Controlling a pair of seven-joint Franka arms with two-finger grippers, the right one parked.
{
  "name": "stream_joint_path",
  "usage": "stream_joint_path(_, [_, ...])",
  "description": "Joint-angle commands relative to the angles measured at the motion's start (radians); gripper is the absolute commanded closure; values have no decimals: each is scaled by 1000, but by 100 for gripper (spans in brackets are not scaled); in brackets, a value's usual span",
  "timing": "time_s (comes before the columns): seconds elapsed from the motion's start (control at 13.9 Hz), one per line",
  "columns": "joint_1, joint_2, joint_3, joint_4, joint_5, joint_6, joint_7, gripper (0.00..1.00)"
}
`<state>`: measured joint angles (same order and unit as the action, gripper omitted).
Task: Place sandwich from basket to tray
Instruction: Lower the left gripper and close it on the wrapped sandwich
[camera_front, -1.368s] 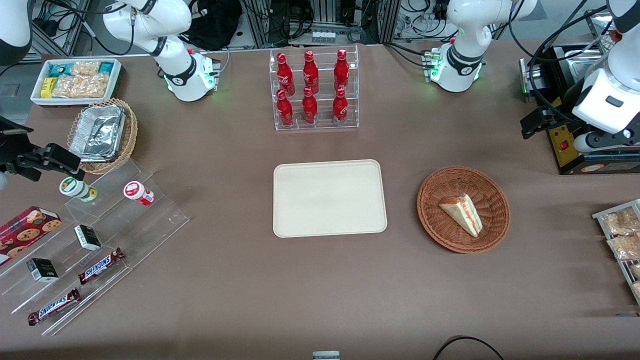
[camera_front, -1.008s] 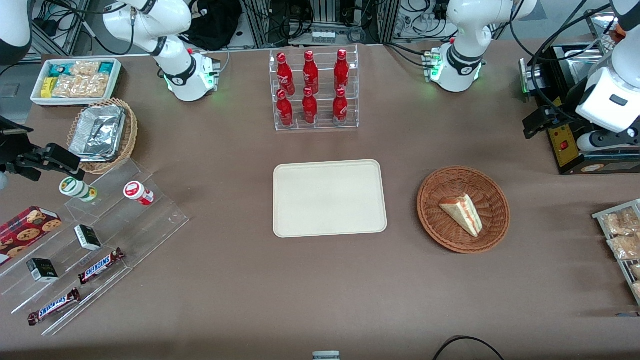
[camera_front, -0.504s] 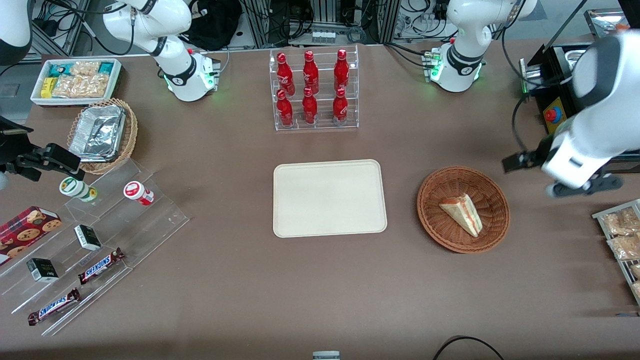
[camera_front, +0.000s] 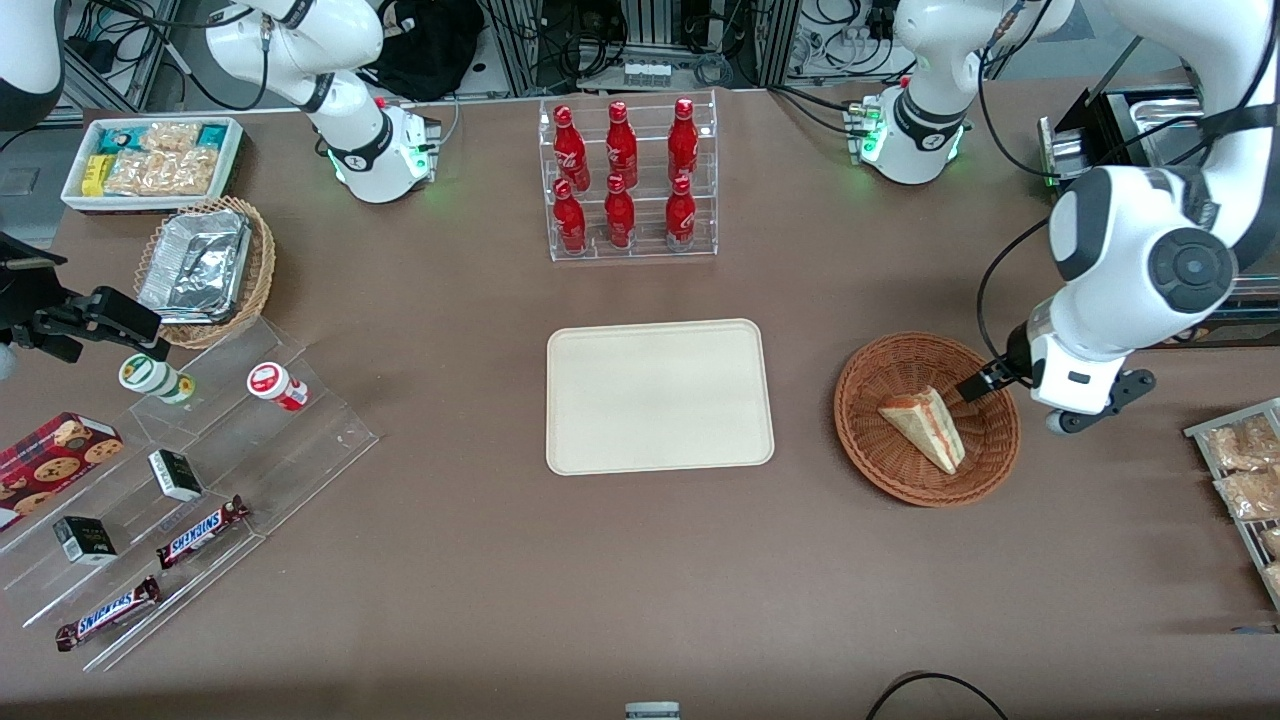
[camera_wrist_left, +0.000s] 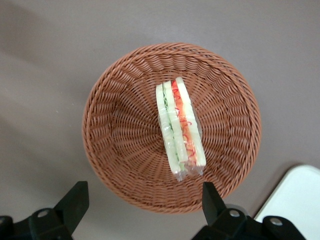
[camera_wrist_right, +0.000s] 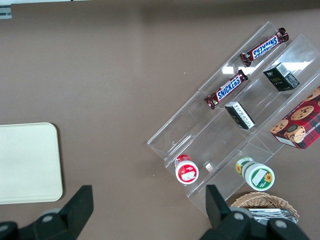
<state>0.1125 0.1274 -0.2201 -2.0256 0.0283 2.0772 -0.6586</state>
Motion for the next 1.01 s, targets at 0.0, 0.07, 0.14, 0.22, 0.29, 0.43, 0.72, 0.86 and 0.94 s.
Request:
stream_joint_path(0.0, [-10,-3,-8,-67,-11,104,-110,0])
stream_joint_path(0.07, [-13,11,-27,-76,-10,139,-146,0])
stream_joint_path(0.14, [-14,26,-38,-81,-8,168,-165,0])
stream_joint_path(0.22, [-16,43,-39,-82,-8,181,-168,0])
stream_joint_path(0.29, [-16,57,-39,-81,-1,185,-167,0])
stream_joint_path(0.43, [-16,93,-47,-82,7,217,-165,0])
stream_joint_path(0.72, [-16,152,-45,-81,9,245,-159,0])
stream_joint_path(0.86, [-16,169,-42,-85,9,244,-157,0])
stream_joint_path(0.94, [-16,173,-42,-85,9,244,-159,0])
